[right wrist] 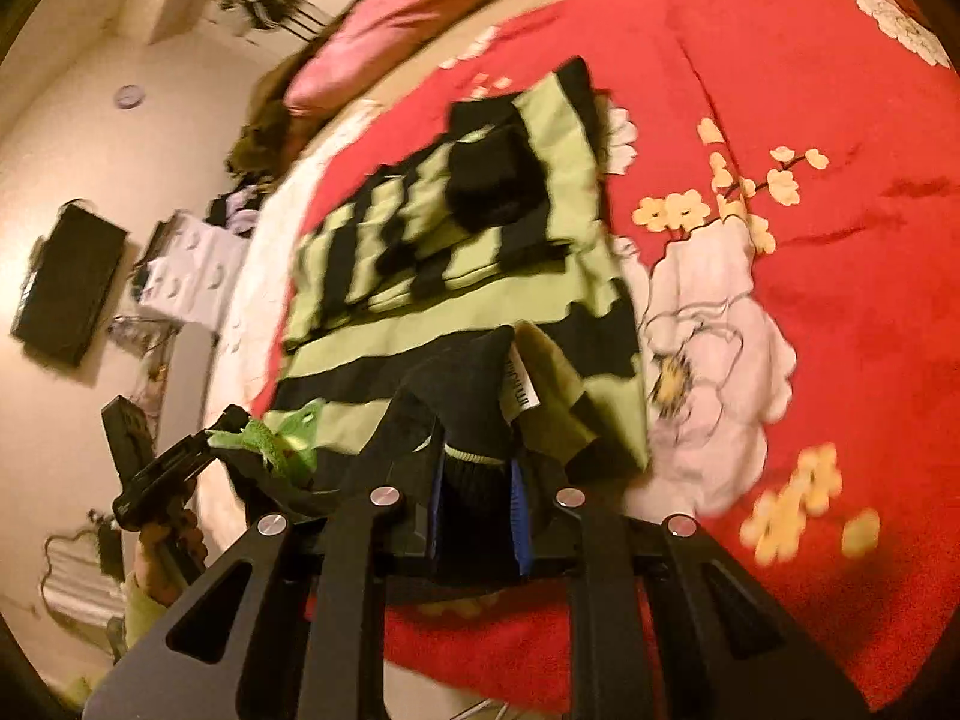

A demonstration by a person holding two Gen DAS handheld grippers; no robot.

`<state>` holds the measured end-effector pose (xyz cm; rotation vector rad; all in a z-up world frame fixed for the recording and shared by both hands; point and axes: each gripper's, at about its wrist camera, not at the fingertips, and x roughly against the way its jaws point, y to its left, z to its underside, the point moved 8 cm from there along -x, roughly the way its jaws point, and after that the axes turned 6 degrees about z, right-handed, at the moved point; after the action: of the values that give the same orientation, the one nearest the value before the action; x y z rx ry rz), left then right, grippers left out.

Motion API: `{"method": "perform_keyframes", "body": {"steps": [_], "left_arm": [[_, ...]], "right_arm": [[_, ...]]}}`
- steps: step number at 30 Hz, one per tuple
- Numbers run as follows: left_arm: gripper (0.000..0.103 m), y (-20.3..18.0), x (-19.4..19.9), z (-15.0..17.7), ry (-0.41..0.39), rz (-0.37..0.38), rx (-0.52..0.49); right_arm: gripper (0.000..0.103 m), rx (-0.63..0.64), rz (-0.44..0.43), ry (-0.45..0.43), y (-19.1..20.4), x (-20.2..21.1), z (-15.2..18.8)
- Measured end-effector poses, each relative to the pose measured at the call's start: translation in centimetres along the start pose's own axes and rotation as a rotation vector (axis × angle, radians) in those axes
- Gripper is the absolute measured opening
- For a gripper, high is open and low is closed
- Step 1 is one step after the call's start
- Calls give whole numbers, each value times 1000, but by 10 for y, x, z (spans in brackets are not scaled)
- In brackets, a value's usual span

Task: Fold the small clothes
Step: 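Fold the hem toward the collar with the right gripper while the left gripper grasps the hem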

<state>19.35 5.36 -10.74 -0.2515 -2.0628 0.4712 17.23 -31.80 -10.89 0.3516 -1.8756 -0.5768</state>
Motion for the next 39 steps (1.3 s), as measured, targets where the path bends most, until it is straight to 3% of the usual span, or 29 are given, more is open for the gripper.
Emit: {"method": "perform_keyframes", "body": {"steps": [3,7,10,13,15,18,21,27,30,35,39], "left_arm": [[12,4,-13,0,16,-3,17],[27,8,9,0,-46,49,28],[40,12,31,-2,-103,41,17],[41,20,47,-2,-127,13,-14],[45,27,48,-1,-107,-36,-57],[49,33,45,4,-55,-61,-117],[56,32,38,10,-1,-77,-191],[56,16,20,6,54,-67,-309],[67,-1,11,-2,60,-31,-352],[67,-22,-9,-8,97,27,-391],[67,-18,-29,-2,157,13,-377]], "right_arm": [[25,-22,12,8,-10,-11,-5],[53,-41,-8,-76,-27,11,-16],[54,30,53,-136,-45,31,-23],[58,213,212,-168,-54,45,-18],[59,428,369,-186,-49,47,-9],[64,643,461,-191,-37,40,6],[70,758,521,-188,-30,26,12],[72,976,555,-193,2,1,17],[72,1066,566,-206,18,-3,19],[72,1146,491,-236,42,-1,20],[72,1202,449,-210,53,-7,17]]}}
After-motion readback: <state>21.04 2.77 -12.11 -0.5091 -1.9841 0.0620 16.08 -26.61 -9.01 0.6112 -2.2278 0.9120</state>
